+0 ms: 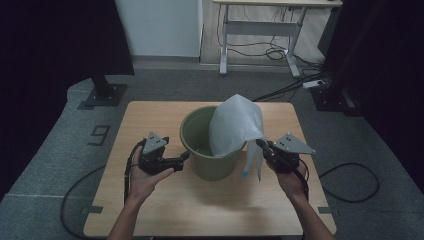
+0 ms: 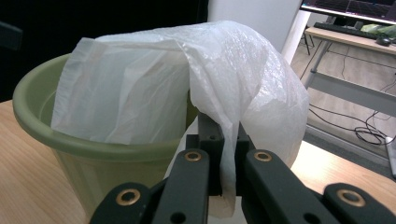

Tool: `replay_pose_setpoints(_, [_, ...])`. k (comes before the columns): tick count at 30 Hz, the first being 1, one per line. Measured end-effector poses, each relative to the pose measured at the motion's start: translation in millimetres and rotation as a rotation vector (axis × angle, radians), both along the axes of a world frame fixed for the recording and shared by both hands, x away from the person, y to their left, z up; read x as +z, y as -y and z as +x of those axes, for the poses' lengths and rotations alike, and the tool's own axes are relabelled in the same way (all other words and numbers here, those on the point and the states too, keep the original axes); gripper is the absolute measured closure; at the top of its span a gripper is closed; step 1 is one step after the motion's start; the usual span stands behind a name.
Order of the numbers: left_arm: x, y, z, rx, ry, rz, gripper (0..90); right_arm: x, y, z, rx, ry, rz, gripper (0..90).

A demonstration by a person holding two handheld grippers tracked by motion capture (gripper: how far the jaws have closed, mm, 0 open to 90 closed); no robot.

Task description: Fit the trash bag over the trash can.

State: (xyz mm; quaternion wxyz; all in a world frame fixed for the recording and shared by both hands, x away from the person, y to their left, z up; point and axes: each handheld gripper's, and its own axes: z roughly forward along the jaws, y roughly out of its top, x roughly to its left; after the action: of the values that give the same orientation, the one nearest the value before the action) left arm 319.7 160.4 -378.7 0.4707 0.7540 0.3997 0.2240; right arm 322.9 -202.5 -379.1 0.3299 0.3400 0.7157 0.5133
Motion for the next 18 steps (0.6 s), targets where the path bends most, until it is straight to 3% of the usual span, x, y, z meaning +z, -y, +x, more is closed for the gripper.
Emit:
replay_pose_setpoints(10, [8.4,21.5,6.0,0.044,0.025,-0.063,15.0,3.5,-9.6,6.0,0.007,-0.024,-0.019,88.2])
replay_pose_setpoints(18, [11.1,43.7,1.4,0.009,0.037,-0.073,14.6,12.3,-16.6,6.8,0.008,-0.036,-0.039,88.2])
